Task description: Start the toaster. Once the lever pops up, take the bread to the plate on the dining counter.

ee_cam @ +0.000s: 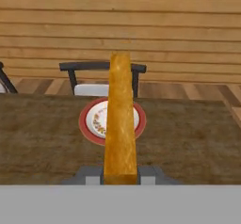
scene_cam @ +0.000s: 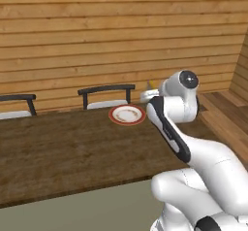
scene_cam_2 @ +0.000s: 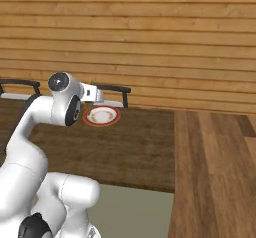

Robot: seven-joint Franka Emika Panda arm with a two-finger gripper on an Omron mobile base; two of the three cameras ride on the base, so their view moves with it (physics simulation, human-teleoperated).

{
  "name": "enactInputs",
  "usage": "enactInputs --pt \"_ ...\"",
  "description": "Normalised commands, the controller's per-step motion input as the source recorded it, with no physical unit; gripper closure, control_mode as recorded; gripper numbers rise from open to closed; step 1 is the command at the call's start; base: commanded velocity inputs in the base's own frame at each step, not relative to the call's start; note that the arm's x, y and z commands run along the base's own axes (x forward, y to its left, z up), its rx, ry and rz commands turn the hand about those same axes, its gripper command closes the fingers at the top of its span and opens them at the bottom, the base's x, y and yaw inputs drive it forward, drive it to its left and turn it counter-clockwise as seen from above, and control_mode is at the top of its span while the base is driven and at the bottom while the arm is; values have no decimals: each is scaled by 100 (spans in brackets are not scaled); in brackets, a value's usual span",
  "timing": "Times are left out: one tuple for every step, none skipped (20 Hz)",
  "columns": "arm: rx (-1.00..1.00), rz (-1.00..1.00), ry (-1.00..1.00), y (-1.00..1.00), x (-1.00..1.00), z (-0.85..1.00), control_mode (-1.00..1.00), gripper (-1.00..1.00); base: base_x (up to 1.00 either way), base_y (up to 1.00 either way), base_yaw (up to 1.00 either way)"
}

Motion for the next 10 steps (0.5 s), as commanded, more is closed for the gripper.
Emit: enactInputs --pt "0 0 26 6 71 -79 -100 100 0 0 0" --pt "-1 0 23 8 70 -78 -100 100 0 0 0" --pt "-2 0 21 9 65 -76 -100 100 0 0 0" --pt "-2 0 17 14 64 -70 -100 100 0 0 0" --pt "-4 0 16 19 70 -64 -100 100 0 0 0" --pt "-6 0 15 22 70 -61 -100 100 0 0 0" --pt "-11 0 13 29 68 -59 -100 100 0 0 0" --pt "-15 0 12 33 67 -54 -100 100 0 0 0" --pt "-20 0 10 34 71 -46 -100 100 0 0 0" --pt "-26 0 5 35 71 -39 -100 100 0 0 0"
